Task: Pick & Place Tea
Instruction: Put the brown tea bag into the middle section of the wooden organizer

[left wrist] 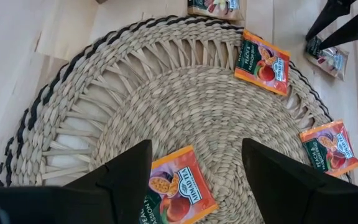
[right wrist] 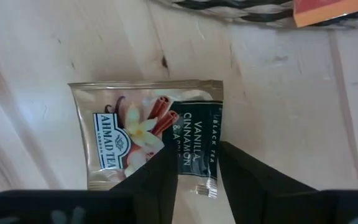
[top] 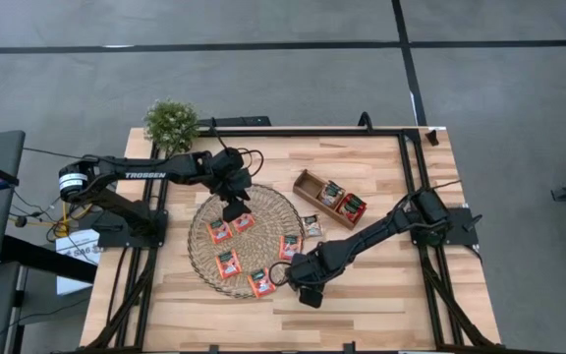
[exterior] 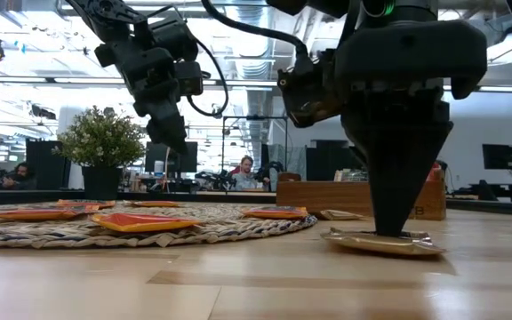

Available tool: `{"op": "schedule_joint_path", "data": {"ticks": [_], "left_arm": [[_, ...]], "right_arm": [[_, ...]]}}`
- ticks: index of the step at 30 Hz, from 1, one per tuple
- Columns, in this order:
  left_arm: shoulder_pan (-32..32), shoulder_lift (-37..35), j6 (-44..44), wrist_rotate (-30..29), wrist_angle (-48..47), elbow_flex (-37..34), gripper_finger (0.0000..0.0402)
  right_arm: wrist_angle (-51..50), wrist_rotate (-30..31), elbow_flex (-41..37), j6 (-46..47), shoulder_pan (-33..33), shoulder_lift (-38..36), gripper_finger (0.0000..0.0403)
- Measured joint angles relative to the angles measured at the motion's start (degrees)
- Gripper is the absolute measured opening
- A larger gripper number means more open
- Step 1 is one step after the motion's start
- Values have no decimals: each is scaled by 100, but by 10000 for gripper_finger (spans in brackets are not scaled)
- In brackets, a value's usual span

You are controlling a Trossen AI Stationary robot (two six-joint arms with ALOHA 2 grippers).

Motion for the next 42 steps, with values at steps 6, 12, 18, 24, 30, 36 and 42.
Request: {"op": "schedule_joint_path", "data": {"ticks": [6,12,18,24,30,36,42], "left_arm": [[-83,0,-9,0,0,0,241],[-197,-1,-9,0,0,0,241],[-280,-2,-9,-2,0,0,241],[-306,-2,-8,-3,-2,0,241],[-306,-2,-4,-7,-4,-2,241],[-306,-2,-2,-7,-4,-2,241],[-306,-2,-2,-9,45,-7,241]], "right_arm": [[-17,-3,-12,28,-4,-31,49],[-69,-30,16,44,-4,-22,4],[-780,285,396,41,9,32,2],[-1502,368,946,14,60,28,1],[-2755,625,1921,-17,204,24,1],[-4353,1411,3054,243,348,2,0],[-4576,2233,3404,600,294,-250,0]]}}
